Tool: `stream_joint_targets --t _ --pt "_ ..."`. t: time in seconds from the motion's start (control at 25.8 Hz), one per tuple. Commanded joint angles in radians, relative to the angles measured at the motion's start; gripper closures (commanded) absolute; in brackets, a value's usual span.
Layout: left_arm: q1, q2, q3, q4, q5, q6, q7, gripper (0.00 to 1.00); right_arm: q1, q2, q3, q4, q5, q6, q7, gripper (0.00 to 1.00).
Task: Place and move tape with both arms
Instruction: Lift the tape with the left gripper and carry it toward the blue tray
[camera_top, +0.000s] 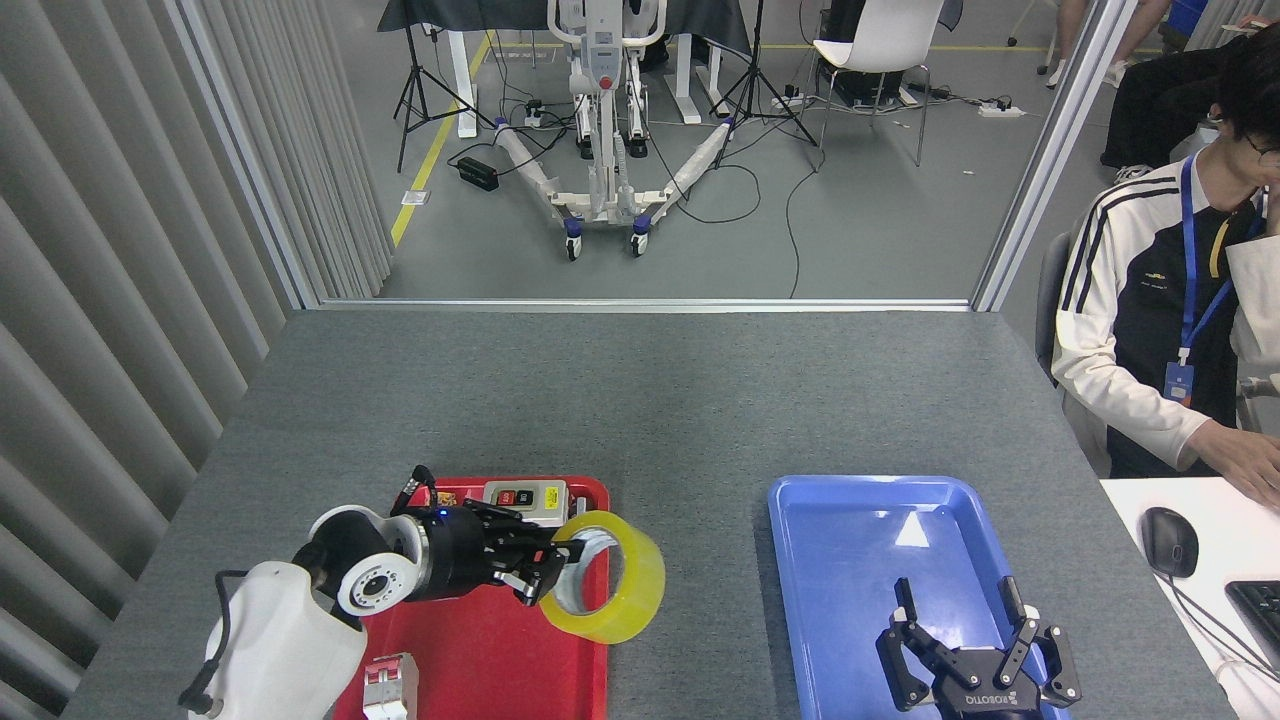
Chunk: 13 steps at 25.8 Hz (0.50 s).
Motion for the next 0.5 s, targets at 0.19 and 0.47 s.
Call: stream_joint_targets --t 0.19,0.47 --pt "0.024 -0.139 0.023 0.124 0.027 -0.208 0.507 1.0 0.008 -0.011 -0.063 0.005 0.031 -0.41 -0.13 0.01" --pt "0.057 -0.147 0.011 0.133 0.03 -0.208 0.591 1.0 0.009 -0.021 -0.081 0.003 0.052 -0.776 -0.143 0.01"
